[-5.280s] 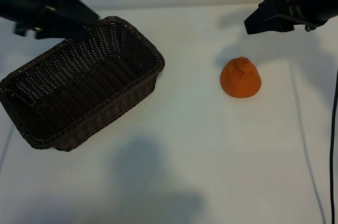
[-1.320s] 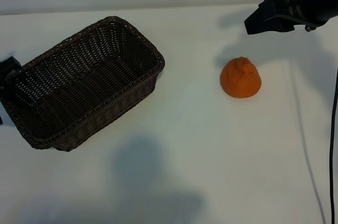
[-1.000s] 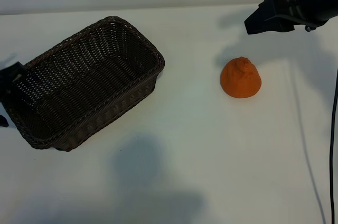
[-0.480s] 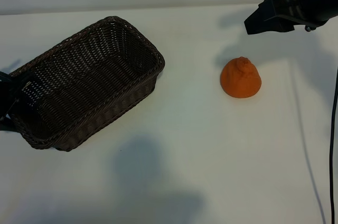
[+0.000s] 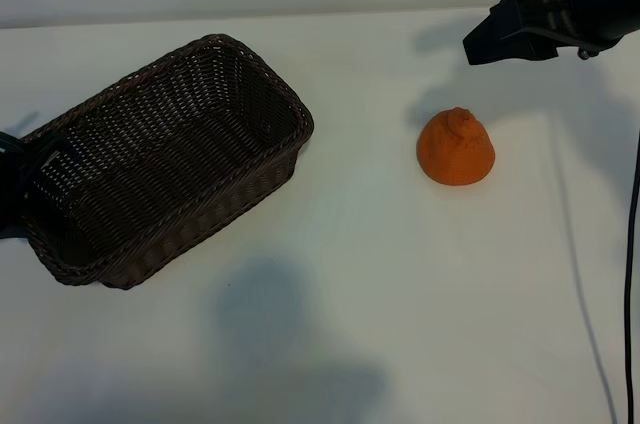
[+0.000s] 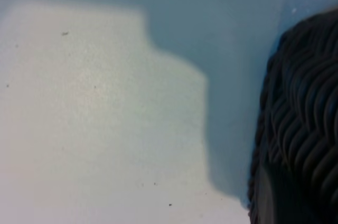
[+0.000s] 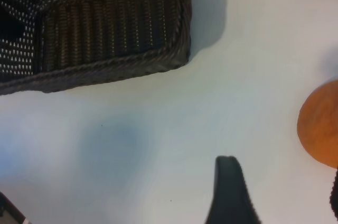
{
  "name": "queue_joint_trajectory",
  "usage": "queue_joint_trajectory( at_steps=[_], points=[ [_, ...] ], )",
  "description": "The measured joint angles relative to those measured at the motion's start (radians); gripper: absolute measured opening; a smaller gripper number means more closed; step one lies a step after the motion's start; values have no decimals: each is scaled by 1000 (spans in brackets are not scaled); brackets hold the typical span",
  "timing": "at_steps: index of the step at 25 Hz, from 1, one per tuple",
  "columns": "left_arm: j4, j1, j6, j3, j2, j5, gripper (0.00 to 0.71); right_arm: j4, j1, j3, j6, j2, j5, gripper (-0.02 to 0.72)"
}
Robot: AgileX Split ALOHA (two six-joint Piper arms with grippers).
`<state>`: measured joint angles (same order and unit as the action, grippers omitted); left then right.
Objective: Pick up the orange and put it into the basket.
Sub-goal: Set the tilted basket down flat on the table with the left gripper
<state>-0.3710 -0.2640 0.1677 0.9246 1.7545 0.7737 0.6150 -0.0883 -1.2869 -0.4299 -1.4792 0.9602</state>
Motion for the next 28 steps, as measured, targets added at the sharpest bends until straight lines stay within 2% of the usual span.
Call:
queue_joint_trajectory(
  at_steps=[9, 22, 28],
  points=[
    [-30, 0, -5, 3, -76, 75, 151, 0, 0, 0, 0, 0, 0, 449],
    [-40, 0, -7, 160, -219, 288, 150, 0, 0, 0, 0, 0, 0, 449],
    [-70, 0, -9, 209, -238, 337, 150, 0, 0, 0, 0, 0, 0, 449]
  ],
)
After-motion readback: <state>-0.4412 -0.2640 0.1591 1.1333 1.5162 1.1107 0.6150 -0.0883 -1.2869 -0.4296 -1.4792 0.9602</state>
